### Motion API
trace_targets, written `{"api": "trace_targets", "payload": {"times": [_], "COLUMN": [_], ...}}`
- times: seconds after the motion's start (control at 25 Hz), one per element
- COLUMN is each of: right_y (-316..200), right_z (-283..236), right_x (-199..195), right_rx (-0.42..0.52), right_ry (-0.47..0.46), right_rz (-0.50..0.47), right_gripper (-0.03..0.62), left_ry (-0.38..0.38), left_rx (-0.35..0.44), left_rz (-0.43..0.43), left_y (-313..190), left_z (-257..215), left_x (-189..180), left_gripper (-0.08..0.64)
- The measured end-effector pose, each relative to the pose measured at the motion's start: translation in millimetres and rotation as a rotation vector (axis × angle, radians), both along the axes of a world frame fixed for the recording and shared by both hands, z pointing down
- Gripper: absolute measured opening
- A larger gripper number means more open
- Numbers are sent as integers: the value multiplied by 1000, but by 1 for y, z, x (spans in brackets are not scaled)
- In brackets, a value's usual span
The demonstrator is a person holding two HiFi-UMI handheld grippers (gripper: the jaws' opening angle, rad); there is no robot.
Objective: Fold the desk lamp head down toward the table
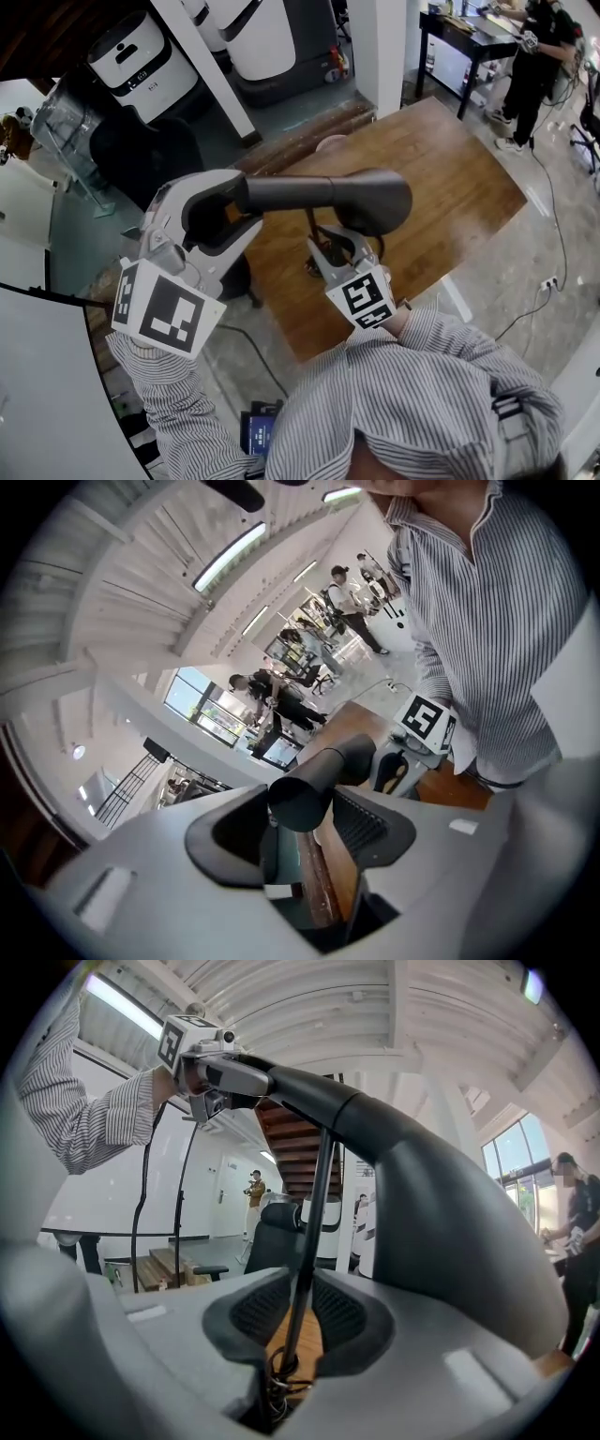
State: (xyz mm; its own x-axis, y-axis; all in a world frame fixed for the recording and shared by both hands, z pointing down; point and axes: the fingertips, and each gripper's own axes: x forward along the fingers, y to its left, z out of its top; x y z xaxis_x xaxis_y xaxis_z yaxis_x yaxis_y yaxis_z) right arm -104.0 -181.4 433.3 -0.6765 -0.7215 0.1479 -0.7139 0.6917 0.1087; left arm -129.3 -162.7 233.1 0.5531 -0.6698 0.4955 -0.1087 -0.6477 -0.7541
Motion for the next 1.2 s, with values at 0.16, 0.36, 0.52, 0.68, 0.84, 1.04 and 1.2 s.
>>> {"api": "trace_targets", "payload": {"times": [0.16, 0.36, 0.52, 0.68, 0.84, 1.04, 1.2], "right_y": [12, 35, 45, 49, 48, 51, 55], "right_z": [-11, -24, -23, -15, -12, -7, -2], "right_x": [3, 15, 27, 36, 45, 53, 55], "right_rx": [42, 55, 13, -40, -65, -90, -116], "right_ry": [0, -67, -117, -148, -172, -165, -156], "right_rz": [-38, -137, -196, -231, -230, -233, -250], "right_gripper": [64, 63, 33, 2, 2, 2, 1], "left_ry": [207, 469, 686, 894, 1012, 1001, 1041], "left_rx": [59, 143, 95, -70, -223, -347, -370], "left_rz": [-64, -262, -365, -424, -426, -405, -391], "left_y": [1, 5, 21, 35, 40, 44, 42], "left_z": [-5, 10, 48, 111, 170, 200, 199], "left_x": [-6, -35, -53, -38, 0, 45, 59], "left_gripper": [225, 225, 222, 156, 86, 50, 6]}}
